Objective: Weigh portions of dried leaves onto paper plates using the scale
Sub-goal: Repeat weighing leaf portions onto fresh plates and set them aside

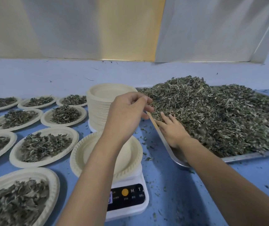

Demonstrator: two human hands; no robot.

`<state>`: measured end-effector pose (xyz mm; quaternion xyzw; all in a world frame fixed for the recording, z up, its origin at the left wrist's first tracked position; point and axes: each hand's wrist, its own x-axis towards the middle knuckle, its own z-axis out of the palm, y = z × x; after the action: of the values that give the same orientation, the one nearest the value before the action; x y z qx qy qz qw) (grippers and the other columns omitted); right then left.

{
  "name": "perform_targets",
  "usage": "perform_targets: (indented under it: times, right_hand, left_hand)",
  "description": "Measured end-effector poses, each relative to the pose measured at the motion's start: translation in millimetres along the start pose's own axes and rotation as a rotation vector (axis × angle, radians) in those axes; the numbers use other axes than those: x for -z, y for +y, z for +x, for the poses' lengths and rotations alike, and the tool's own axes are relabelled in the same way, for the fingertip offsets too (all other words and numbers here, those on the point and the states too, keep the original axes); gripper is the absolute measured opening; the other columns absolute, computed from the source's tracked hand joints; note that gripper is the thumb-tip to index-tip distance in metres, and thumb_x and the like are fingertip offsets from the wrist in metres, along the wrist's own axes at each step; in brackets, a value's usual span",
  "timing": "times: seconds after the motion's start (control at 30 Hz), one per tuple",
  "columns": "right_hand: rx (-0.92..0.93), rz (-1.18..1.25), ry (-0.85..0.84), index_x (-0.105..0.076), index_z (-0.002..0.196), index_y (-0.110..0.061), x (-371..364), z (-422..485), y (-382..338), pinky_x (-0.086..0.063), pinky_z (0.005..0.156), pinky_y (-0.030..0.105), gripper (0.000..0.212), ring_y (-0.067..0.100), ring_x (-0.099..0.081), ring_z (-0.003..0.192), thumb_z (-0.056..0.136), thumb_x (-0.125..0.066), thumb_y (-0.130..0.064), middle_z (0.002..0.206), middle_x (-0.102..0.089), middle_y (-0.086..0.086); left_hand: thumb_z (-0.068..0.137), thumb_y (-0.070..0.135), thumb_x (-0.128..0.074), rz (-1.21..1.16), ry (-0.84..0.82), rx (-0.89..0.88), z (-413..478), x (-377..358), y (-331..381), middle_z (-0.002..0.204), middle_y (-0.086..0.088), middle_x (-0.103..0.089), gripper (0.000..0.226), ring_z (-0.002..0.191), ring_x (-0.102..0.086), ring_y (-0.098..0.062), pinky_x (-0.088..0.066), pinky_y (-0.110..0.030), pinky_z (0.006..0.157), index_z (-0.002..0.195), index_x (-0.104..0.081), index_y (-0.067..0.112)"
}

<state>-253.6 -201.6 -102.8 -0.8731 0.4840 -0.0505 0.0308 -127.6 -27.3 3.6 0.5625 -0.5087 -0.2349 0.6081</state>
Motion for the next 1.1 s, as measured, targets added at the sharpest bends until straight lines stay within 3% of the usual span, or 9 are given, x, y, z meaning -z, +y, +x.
perform_targets:
  times: [0.1, 0.17, 0.23, 0.37, 0.43, 0.6, 0.73, 0.9, 1.1]
  right_hand:
    - [-0.045, 0.010, -0.116, -0.016, 0.152, -0.031, -2.7, 0.5, 2.7, -0.010, 0.118, 0.051, 0.048, 0.030, 0.000, 0.147, 0.105, -0.018, -0.036, 0.161, -0.003, 0.001]
    - [-0.026, 0.004, -0.075, -0.025, 0.149, -0.022, -0.9, -1.6, 1.2, -0.024, 0.112, 0.051, 0.046, 0.033, -0.020, 0.141, 0.105, -0.022, -0.033, 0.153, -0.025, 0.008]
    - [-0.032, -0.019, -0.017, -0.031, 0.143, -0.022, 1.6, -7.3, -1.7, -0.035, 0.103, 0.052, 0.042, 0.034, -0.031, 0.130, 0.104, -0.025, -0.034, 0.143, -0.034, 0.008]
    - [-0.052, -0.103, -0.055, -0.010, 0.150, -0.036, 2.0, -12.9, -1.3, -0.029, 0.107, 0.052, 0.049, 0.035, -0.017, 0.140, 0.103, -0.021, -0.038, 0.160, -0.002, 0.001]
    - [-0.053, -0.094, -0.125, -0.006, 0.152, -0.035, 2.0, -11.2, -1.1, -0.023, 0.113, 0.052, 0.050, 0.035, -0.008, 0.144, 0.104, -0.019, -0.037, 0.161, 0.005, 0.000]
    - [-0.074, -0.072, -0.109, -0.029, 0.142, -0.018, 3.4, -12.8, -6.4, -0.033, 0.104, 0.051, 0.040, 0.036, -0.029, 0.128, 0.103, -0.029, -0.028, 0.142, -0.032, 0.010]
    - [-0.117, -0.116, -0.078, -0.032, 0.133, -0.017, 3.3, -18.5, -13.4, -0.029, 0.102, 0.055, 0.031, 0.036, -0.029, 0.124, 0.102, -0.032, -0.024, 0.135, -0.032, 0.008]
    - [-0.132, -0.109, -0.019, -0.037, 0.122, -0.012, 3.5, -16.9, -16.3, -0.035, 0.095, 0.051, 0.023, 0.035, -0.034, 0.120, 0.099, -0.034, -0.010, 0.129, -0.035, 0.011]
    - [-0.150, 0.249, 0.147, -0.041, 0.119, -0.004, 6.6, -12.2, -5.5, -0.033, 0.094, 0.043, 0.022, 0.037, -0.040, 0.115, 0.103, -0.031, -0.016, 0.125, -0.040, 0.018]
  left_hand:
    - [0.094, 0.015, -0.048, -0.007, -0.002, 0.008, -0.8, -0.3, -0.4, 0.073, 0.003, -0.072, 0.023, 0.054, -0.058, -0.004, -0.040, -0.008, 0.051, 0.083, -0.068, 0.017]
    - [0.094, 0.015, -0.048, 0.003, -0.008, 0.008, -1.6, -1.3, -0.6, 0.073, 0.002, -0.072, 0.024, 0.055, -0.058, -0.005, -0.040, -0.008, 0.050, 0.082, -0.068, 0.018]
    - [0.094, 0.015, -0.048, 0.018, -0.012, 0.006, -1.9, -2.4, -0.8, 0.074, 0.002, -0.072, 0.024, 0.056, -0.059, -0.005, -0.040, -0.008, 0.050, 0.081, -0.068, 0.018]
    - [0.094, 0.014, -0.048, 0.026, -0.017, 0.010, -2.6, -3.7, -2.1, 0.075, 0.000, -0.072, 0.024, 0.056, -0.059, -0.006, -0.040, -0.008, 0.050, 0.082, -0.068, 0.016]
    - [0.094, 0.014, -0.048, 0.027, -0.024, 0.014, -2.8, -4.2, -2.8, 0.075, 0.000, -0.072, 0.024, 0.056, -0.059, -0.006, -0.040, -0.008, 0.050, 0.082, -0.068, 0.016]
    - [0.095, 0.013, -0.047, 0.020, -0.031, 0.022, -2.1, -4.6, -4.9, 0.076, -0.001, -0.072, 0.024, 0.054, -0.058, -0.005, -0.040, -0.007, 0.049, 0.084, -0.068, 0.013]
    - [0.095, 0.012, -0.047, 0.024, -0.043, 0.025, -2.3, -5.4, -8.2, 0.076, -0.001, -0.072, 0.024, 0.054, -0.057, -0.004, -0.039, -0.007, 0.049, 0.086, -0.069, 0.011]
    - [0.095, 0.014, -0.048, 0.048, -0.061, 0.045, -2.4, -9.8, -12.9, 0.071, 0.003, -0.070, 0.023, 0.054, -0.059, -0.005, -0.039, -0.008, 0.049, 0.084, -0.069, 0.014]
    - [0.095, 0.018, -0.048, 0.096, -0.070, 0.044, -0.9, -10.7, -17.0, 0.071, 0.006, -0.071, 0.024, 0.057, -0.062, -0.006, -0.040, -0.014, 0.054, 0.083, -0.068, 0.019]
